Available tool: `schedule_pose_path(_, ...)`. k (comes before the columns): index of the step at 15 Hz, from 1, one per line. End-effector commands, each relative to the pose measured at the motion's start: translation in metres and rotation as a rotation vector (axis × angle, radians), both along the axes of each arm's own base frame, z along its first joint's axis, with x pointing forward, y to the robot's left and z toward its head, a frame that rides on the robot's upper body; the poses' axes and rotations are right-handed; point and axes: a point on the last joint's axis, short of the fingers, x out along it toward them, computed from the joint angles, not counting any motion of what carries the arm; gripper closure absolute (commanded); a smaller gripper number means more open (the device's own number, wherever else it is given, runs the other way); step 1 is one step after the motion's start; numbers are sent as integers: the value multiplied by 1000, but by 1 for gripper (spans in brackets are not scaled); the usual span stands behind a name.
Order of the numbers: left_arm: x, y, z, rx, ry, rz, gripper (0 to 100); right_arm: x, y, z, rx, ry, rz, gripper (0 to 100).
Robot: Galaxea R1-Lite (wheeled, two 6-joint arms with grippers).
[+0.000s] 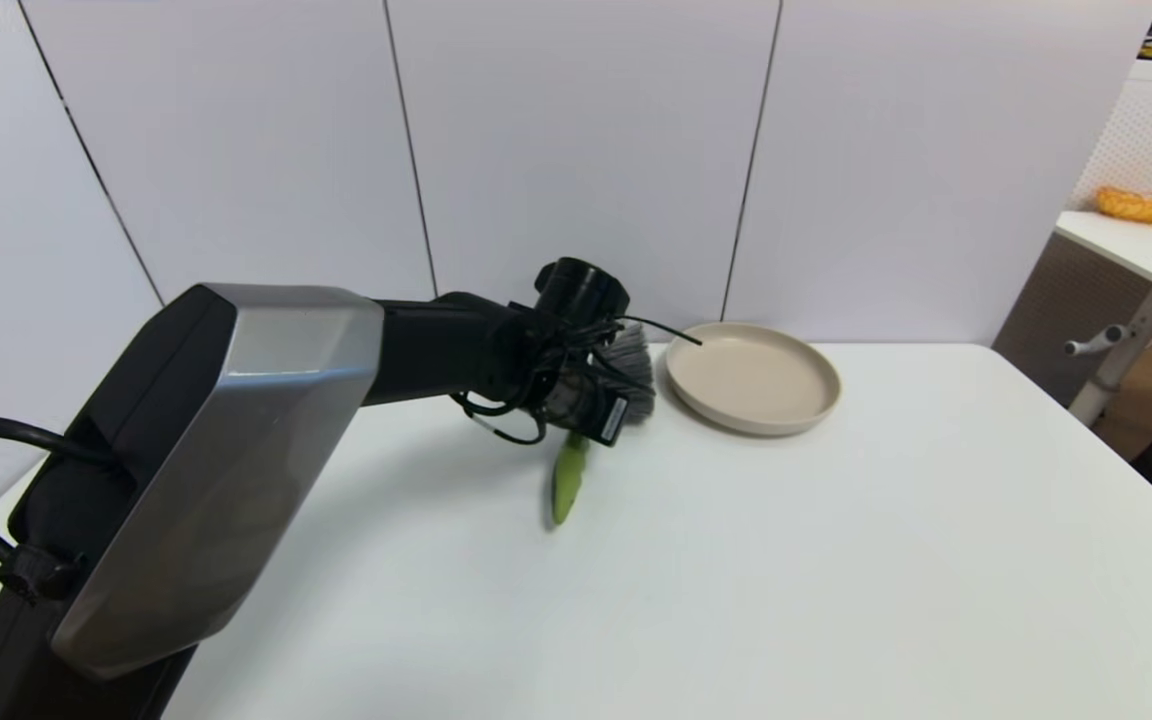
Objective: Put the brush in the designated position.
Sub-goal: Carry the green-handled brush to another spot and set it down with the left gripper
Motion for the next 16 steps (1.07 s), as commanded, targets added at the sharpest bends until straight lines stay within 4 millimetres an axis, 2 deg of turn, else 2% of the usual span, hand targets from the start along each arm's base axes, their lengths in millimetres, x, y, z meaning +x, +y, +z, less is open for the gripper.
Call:
schedule_pose_path(1, -1, 1, 1, 8, 11, 1, 100, 0, 0, 0, -1, 3, 1, 0)
schedule_pose_path(15, -1, 2, 0, 16, 16, 8, 100, 0, 0, 0, -1, 3, 1, 0)
schedule_pose_path(16, 0, 3, -2, 19, 18, 10, 0, 0, 0, 0, -1, 3, 1, 0)
